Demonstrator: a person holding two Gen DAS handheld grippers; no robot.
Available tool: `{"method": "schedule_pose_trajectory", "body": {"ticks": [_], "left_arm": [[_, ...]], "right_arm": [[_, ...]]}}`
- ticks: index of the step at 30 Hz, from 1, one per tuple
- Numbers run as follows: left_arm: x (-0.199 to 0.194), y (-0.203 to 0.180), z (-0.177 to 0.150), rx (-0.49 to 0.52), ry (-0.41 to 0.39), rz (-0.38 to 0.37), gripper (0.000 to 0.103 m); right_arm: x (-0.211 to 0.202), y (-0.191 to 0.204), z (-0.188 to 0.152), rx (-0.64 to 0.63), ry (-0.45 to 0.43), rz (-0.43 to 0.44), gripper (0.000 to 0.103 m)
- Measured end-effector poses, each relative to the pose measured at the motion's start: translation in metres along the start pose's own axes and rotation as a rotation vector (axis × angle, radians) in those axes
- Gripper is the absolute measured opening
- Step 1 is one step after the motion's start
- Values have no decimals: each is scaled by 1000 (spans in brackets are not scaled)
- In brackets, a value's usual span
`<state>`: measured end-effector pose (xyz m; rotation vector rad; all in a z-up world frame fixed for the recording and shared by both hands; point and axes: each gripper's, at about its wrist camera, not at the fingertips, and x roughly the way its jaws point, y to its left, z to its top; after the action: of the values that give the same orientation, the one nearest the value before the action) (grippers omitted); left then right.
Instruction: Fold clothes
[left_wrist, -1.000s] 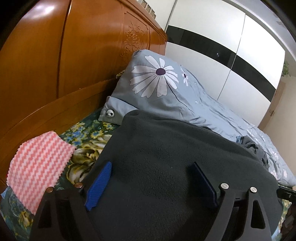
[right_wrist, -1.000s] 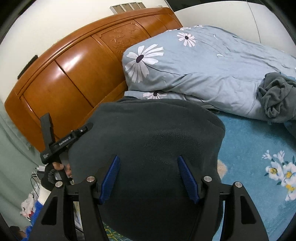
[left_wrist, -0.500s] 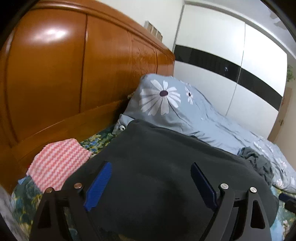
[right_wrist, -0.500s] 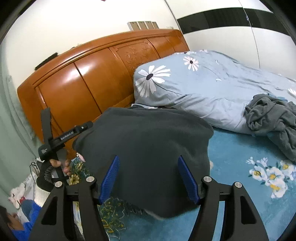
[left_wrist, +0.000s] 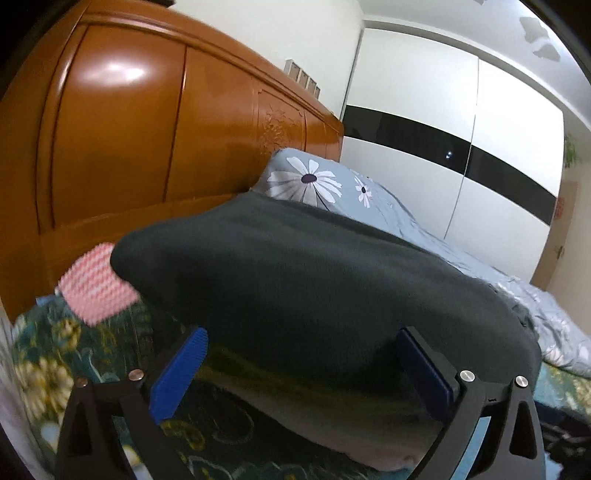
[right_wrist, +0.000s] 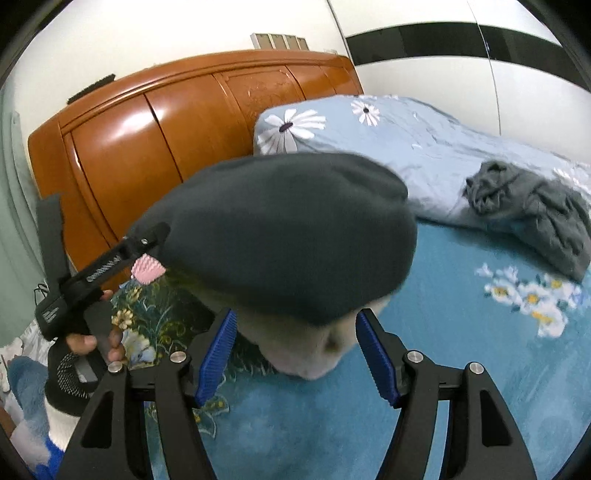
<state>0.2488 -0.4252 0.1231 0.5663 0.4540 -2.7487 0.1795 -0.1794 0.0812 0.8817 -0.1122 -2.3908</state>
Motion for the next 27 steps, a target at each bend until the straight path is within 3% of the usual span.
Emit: {"method": "schedule_pose_trajectory", "body": {"ticks": [10, 25, 27], "left_arm": [[2, -17, -44, 179, 104, 144, 103], [-5, -21, -60, 158, 146, 112, 103], [-5, -22, -60, 161, 150, 113, 103]], "right_arm": [[3, 18, -22, -80, 17, -30, 80], [5, 21, -39, -107, 40, -65, 84], [5, 21, -41, -112, 40, -68, 89]]}}
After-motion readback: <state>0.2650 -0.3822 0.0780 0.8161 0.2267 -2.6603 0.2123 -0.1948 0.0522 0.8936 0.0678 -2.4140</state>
